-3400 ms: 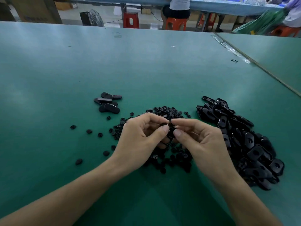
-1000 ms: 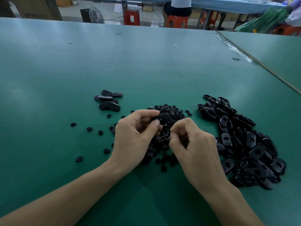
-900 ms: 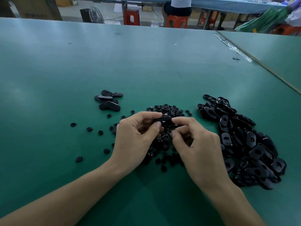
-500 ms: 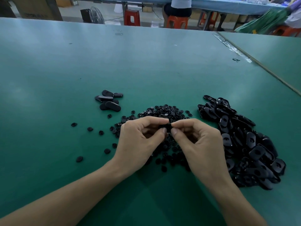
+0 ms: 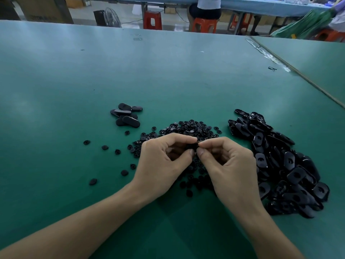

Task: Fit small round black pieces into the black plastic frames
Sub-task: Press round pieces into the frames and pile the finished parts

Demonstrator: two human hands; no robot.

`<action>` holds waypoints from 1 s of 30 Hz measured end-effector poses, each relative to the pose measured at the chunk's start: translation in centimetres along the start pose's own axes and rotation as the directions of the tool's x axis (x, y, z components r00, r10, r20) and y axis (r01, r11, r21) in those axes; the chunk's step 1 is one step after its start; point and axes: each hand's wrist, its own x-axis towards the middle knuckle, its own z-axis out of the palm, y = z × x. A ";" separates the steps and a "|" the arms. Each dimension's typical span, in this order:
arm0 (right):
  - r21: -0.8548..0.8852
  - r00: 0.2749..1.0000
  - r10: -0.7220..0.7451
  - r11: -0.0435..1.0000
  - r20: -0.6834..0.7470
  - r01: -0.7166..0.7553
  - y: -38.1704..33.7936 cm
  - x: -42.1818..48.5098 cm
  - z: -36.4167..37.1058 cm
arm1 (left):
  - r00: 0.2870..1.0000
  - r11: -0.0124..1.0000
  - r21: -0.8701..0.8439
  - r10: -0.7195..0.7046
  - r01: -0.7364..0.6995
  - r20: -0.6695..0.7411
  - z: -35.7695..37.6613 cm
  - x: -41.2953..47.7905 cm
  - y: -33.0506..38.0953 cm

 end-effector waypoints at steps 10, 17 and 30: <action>-0.023 1.000 -0.009 1.000 -0.018 0.009 0.2 -0.1 0.2 | 1.000 0.999 -0.031 -0.004 0.005 0.016 0.0 0.0 0.2; -0.092 0.993 -0.116 0.989 -0.021 0.114 0.0 -0.4 0.6 | 1.000 0.999 -0.037 -0.010 0.009 -0.008 0.0 0.1 0.0; -0.134 0.991 -0.132 0.982 0.021 0.133 0.2 -0.1 -0.3 | 1.000 0.998 -0.057 -0.012 0.013 0.009 -0.1 0.3 -0.2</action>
